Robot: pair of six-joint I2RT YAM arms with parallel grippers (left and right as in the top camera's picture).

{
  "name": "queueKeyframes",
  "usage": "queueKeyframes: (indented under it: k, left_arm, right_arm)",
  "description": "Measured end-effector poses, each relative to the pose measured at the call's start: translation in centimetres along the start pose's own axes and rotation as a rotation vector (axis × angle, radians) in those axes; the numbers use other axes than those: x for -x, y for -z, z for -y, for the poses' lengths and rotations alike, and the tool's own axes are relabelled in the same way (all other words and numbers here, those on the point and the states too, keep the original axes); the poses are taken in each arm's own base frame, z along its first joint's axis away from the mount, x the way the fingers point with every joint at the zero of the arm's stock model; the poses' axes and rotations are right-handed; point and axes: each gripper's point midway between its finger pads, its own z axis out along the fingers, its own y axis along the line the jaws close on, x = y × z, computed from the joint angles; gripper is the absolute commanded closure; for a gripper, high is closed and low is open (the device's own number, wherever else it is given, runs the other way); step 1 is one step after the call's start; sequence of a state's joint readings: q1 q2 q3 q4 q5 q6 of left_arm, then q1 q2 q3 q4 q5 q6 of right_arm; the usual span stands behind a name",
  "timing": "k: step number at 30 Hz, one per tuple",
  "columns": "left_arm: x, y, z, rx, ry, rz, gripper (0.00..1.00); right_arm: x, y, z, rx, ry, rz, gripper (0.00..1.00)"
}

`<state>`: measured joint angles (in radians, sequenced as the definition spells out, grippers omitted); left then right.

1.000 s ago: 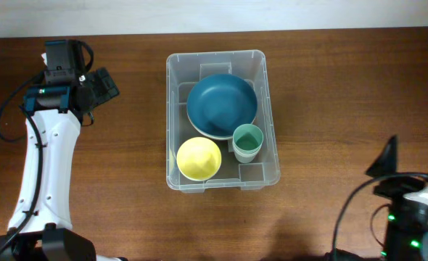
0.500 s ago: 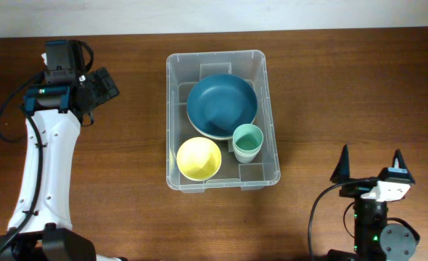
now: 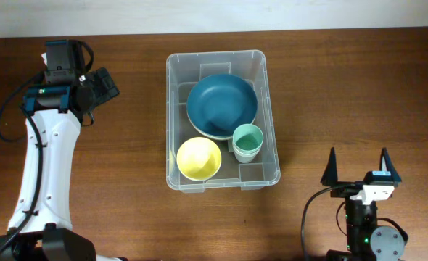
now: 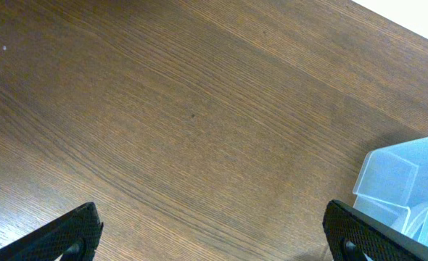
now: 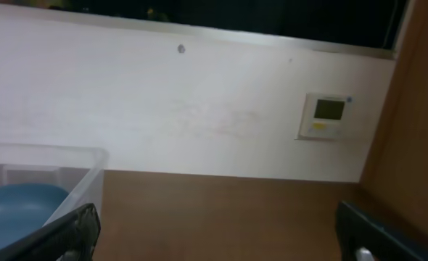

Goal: Pack container

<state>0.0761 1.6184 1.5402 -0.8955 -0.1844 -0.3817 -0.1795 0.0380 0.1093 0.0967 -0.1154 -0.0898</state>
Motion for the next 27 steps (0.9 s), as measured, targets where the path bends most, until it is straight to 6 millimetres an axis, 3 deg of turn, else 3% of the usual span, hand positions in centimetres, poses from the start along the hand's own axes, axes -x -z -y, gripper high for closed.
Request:
queueKeyframes:
  k: [12, 27]
  left_arm:
    - [0.0, 0.0, 0.0, 0.000, 0.000, 0.000, 0.01]
    - [0.0, 0.0, 0.0, 0.000, 0.000, 0.000, 0.00]
  right_arm:
    - [-1.4, 0.0, -1.2, 0.060, 0.006, 0.041, 0.01]
    - [-7.5, 0.5, -2.0, 0.094, -0.031, -0.202, 0.01]
